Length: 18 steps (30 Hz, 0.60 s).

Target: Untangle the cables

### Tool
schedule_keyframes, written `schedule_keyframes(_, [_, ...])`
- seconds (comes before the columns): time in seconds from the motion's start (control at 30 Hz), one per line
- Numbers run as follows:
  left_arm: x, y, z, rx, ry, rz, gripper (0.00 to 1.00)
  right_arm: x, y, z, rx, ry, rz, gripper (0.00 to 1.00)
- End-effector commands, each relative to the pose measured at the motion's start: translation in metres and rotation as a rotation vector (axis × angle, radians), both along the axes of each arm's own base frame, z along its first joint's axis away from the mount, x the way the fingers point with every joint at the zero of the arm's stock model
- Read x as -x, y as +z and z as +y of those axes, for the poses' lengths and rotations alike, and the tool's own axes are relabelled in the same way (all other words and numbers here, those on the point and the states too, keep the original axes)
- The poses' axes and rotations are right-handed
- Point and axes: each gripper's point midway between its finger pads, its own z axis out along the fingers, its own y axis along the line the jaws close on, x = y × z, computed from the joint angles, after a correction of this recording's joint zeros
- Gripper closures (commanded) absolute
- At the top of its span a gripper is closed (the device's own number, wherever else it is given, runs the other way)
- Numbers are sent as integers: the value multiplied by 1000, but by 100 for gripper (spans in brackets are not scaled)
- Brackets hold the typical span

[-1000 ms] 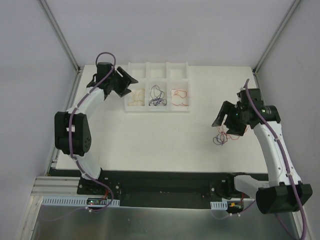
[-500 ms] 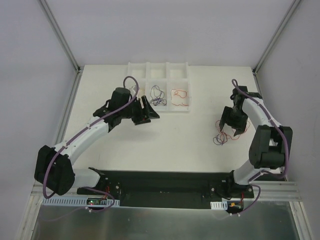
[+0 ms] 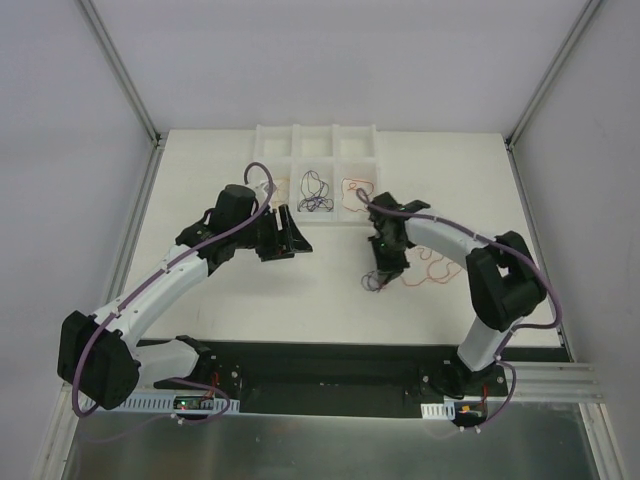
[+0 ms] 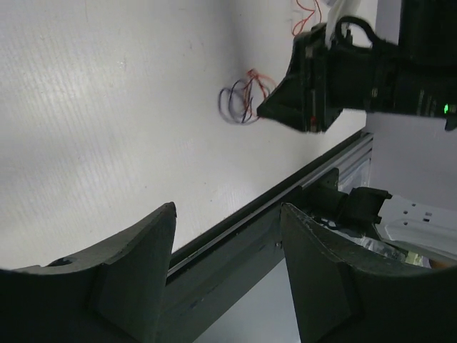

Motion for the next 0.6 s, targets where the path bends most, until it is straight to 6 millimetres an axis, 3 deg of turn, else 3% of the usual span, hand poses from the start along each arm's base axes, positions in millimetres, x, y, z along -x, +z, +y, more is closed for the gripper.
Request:
schedule_keyframes(0.0, [0, 6, 8, -54, -27, -56, 41, 44, 32, 100, -210, 190, 40, 81])
schedule_keyframes(0.03, [0, 5, 10, -65, -25, -52, 40, 49, 40, 116, -249, 216, 27, 78])
schedule_keyframes(0.1, [0, 0, 14, -93, -24, -47, 39, 58, 60, 136, -328, 261, -7, 53])
schedule_keyframes(0.17, [0, -4, 20, -123, -11, -40, 37, 56, 71, 132, -347, 234, -39, 38])
schedule_keyframes(0.23, [1, -9, 23, -142, -16, -42, 37, 50, 83, 126, -387, 195, -71, 34])
schedule_keyframes(0.33, [7, -19, 22, -151, -46, -15, 36, 32, 85, 94, -357, 58, -128, 32])
schedule_keyframes(0.43, [17, -33, 11, -125, -128, 63, 36, 24, 69, 41, -225, -104, -110, 32])
schedule_keyframes(0.5, [26, -47, 1, -121, -190, 138, 36, 31, 56, 9, -118, -177, -61, 32])
schedule_keyframes(0.57, [35, -60, -12, -156, -277, 170, 28, 46, 44, -7, -64, -213, -3, 32])
